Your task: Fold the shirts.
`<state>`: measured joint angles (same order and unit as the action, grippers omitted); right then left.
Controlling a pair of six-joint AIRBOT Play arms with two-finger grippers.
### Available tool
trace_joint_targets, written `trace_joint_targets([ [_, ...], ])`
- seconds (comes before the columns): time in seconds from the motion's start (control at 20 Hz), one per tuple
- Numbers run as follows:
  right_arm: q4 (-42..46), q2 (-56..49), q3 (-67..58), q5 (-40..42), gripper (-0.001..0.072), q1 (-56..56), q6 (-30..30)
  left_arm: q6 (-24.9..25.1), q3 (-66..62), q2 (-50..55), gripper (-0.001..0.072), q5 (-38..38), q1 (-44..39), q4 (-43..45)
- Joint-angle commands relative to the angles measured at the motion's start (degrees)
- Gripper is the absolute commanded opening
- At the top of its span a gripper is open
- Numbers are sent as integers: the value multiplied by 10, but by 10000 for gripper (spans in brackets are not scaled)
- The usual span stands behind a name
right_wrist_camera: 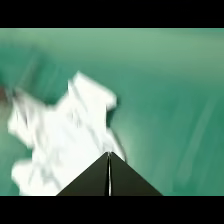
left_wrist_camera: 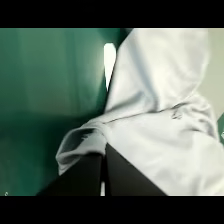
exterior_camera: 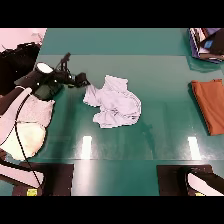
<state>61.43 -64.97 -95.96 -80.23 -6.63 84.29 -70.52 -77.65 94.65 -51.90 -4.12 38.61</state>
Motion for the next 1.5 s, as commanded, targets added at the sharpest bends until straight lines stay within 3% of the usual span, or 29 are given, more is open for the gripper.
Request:
trace_joint_targets([
  [0.0,0,-28,101,-26,12,0,18,5,-89,0,20,-54,20,19],
  [0.05,-5,-37,158,-5,16,0,18,5,-115,0,19,-72,26,35],
  [0.1,-14,-49,214,21,150,-1,18,5,-134,0,20,-86,26,50],
  [0.15,-37,-69,272,47,389,-1,17,5,-150,0,20,-96,26,67],
  [0.2,-73,-94,317,70,400,-2,9,5,-157,0,20,-101,26,72],
  [0.3,-180,-152,380,118,374,-4,-59,2,-158,0,19,-103,26,75],
  [0.4,-249,-202,403,177,350,-19,-90,2,-158,0,20,-104,26,81],
  [0.8,-253,-378,247,216,317,-121,-89,2,-158,0,20,-116,26,82],
  [0.9,-253,-405,201,213,16,-133,-89,2,-158,0,19,-123,26,81],
  [0.95,-252,-409,182,215,11,-135,-89,2,-158,-2,19,-127,26,82],
  [1.05,-241,-399,139,209,10,-130,-87,2,-159,-22,19,-127,26,96],
  [1.15,-173,-360,90,194,10,-118,-70,2,-159,-70,19,-111,27,123],
  [1.3,-63,-271,5,143,10,-97,-47,3,-181,-167,19,-103,38,126],
  [1.45,-14,-171,-72,99,10,-83,-46,5,-225,-276,19,-104,38,131],
])
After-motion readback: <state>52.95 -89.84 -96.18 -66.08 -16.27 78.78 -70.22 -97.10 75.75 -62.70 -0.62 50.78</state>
